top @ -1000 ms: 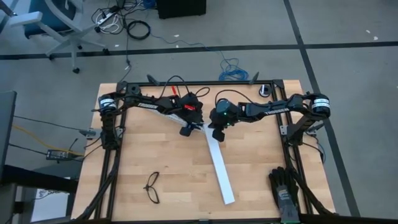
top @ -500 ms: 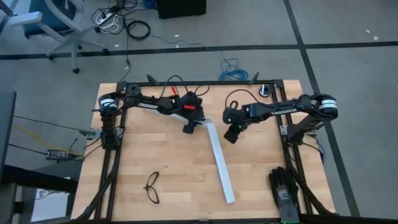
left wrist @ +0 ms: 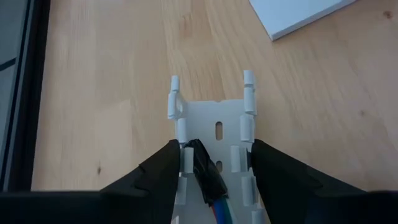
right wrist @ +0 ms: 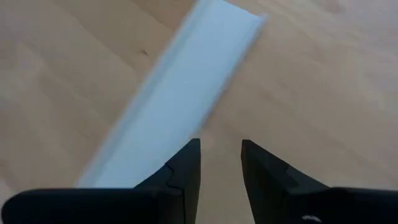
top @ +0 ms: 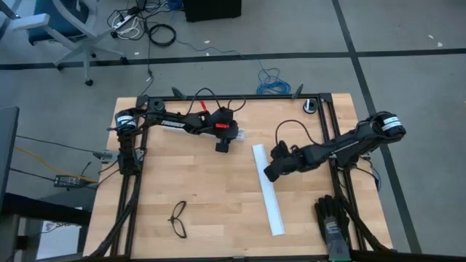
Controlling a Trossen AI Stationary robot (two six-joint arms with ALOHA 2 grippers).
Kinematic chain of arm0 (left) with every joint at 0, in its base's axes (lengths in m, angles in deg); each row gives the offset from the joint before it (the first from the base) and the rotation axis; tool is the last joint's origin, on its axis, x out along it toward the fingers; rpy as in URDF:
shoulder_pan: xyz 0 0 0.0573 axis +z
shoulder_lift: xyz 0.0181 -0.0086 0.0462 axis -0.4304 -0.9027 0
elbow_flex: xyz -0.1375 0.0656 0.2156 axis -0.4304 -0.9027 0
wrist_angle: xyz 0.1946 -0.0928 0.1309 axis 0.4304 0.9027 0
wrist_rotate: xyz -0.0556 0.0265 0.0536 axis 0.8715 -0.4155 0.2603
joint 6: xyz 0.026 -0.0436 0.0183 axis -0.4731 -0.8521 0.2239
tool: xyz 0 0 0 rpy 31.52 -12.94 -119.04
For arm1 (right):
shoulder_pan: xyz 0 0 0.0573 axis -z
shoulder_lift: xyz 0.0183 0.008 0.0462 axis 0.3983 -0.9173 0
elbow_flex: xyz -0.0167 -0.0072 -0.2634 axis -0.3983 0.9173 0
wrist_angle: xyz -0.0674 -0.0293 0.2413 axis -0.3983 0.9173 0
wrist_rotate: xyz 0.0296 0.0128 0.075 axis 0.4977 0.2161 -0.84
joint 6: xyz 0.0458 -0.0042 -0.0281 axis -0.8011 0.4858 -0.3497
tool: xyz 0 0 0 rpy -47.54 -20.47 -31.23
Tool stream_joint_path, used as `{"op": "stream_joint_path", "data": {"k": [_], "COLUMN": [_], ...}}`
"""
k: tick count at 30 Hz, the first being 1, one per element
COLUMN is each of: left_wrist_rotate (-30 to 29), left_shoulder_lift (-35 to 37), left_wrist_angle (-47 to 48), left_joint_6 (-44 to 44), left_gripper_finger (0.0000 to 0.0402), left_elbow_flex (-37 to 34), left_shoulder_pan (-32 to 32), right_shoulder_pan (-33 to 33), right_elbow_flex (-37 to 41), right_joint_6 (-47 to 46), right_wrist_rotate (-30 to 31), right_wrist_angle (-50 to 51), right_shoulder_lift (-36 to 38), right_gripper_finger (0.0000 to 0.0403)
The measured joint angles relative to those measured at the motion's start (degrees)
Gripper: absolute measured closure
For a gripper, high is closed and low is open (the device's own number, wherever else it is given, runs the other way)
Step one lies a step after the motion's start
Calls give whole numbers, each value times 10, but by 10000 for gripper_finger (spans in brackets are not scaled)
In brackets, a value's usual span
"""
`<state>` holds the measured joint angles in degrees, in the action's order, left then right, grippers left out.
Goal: Ziptie cables
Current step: Close the white cable duct lid
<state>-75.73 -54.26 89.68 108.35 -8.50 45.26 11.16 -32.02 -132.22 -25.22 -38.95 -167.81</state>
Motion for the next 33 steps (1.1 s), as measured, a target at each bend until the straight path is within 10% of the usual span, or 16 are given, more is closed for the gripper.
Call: {"op": "stream_joint_path", "data": {"k": [19, 33], "left_wrist_rotate": [-10, -22], "left_shoulder_lift": [0, -1], "left_wrist_angle": [-11, -24], "left_joint_6": [-20, -34], "left_gripper_finger": [200, 93], "left_elbow_flex": [-1, 9], "left_shoulder_pan": [-1, -1], "right_shoulder_pan": [-32, -84], "right_elbow_flex": [4, 4], "right_joint_6": [-151, -186], "right_wrist_rotate": [33, 74], "right_wrist_angle": [-133, -135], "right_shoulder_lift": [-101, -98], "right_gripper_finger": [300, 302]}}
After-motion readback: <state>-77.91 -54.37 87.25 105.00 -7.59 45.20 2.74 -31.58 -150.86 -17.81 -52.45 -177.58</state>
